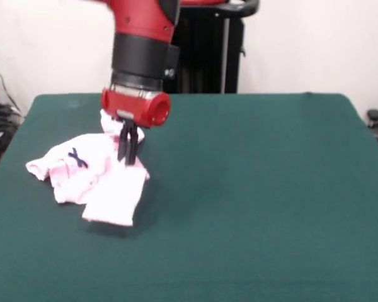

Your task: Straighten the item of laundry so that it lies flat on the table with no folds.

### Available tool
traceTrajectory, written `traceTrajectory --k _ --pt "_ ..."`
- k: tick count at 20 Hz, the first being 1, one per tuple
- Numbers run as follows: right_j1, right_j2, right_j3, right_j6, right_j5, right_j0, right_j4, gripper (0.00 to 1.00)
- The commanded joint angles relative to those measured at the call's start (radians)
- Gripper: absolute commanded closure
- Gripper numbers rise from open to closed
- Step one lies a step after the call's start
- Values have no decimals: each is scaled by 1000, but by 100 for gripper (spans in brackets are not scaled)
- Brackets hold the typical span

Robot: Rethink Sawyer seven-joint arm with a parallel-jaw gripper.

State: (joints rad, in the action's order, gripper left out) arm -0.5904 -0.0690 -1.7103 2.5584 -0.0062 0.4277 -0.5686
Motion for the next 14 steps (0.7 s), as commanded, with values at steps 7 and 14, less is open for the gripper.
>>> traceTrajectory --k 7,14 --pt "76 -371 -35 -24 32 -34 -56 100" --pt "37 -347 -47 24 43 -85 -9 100"
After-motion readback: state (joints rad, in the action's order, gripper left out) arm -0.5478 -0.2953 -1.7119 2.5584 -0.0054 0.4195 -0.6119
